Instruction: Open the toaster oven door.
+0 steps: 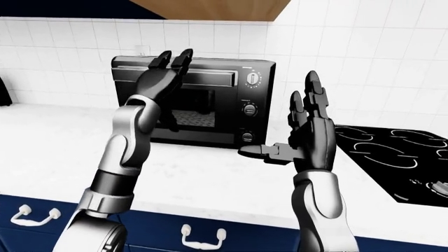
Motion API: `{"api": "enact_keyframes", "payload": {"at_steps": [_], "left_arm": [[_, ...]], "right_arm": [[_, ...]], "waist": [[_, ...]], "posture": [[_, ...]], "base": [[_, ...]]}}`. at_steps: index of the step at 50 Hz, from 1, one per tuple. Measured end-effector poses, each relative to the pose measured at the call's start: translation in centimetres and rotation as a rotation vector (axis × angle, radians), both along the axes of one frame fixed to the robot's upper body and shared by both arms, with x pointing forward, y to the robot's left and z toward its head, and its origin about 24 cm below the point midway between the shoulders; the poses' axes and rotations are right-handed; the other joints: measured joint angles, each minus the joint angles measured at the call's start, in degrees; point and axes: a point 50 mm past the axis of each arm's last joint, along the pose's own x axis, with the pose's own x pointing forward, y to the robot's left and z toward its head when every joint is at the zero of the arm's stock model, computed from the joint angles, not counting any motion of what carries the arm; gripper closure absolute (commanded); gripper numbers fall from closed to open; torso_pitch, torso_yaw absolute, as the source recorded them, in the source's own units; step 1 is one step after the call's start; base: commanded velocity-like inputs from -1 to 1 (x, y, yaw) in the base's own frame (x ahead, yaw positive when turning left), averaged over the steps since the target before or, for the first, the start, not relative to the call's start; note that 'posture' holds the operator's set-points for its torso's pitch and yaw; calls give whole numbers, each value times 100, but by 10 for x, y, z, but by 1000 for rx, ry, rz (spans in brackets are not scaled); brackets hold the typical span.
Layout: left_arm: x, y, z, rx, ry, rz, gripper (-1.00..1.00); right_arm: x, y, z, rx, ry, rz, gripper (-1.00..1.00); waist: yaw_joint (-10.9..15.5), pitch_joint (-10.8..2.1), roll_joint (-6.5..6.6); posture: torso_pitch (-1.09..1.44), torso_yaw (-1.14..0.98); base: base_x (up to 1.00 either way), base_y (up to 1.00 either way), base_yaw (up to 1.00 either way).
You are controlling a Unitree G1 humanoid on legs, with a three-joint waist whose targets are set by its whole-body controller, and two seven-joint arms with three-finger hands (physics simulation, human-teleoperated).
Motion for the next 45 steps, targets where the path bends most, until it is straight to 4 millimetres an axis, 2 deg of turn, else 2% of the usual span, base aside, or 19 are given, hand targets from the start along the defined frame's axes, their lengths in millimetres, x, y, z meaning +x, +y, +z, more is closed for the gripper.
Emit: {"api": "enact_keyframes", "payload": {"at_steps": [6, 12, 26, 34, 35, 37, 39, 45], "left_arm": [[16, 1, -14, 50, 72, 16, -100], [25, 3, -32, 82, 143, 35, -100], [48, -3, -37, 131, 150, 57, -100], [53, -2, -38, 128, 166, 72, -100], [53, -2, -38, 128, 166, 73, -81], [53, -2, -38, 126, 160, 76, -73], [53, -1, -35, 126, 150, 78, -55], [54, -1, -23, 114, 99, 85, -19]], "right_arm": [[0, 0, 2, 1, -4, 2, -100], [1, -1, 2, 1, -4, -5, -100], [1, -2, -2, 11, 5, -5, -100], [1, -4, -2, 15, -3, -12, -100], [2, -4, -2, 15, -3, -12, -100], [2, -3, -2, 16, -3, -12, -100], [2, -3, -2, 16, -2, -10, -100], [1, -3, -2, 17, -2, -9, -100]], "waist": [[-3, -37, 7], [8, -20, -17], [61, -53, -61], [72, -49, -47], [72, -49, -45], [72, -50, -43], [72, -52, -41], [76, -93, -33]], "posture": [[-65, 0], [-65, 0], [-65, 0], [-65, 0], [-65, 0], [-65, 0], [-65, 0], [-65, 0]], "base": [[0, 0, 0], [0, 0, 0], [0, 0, 0], [0, 0, 0], [0, 0, 0], [0, 0, 0], [0, 0, 0], [0, 0, 0]]}}
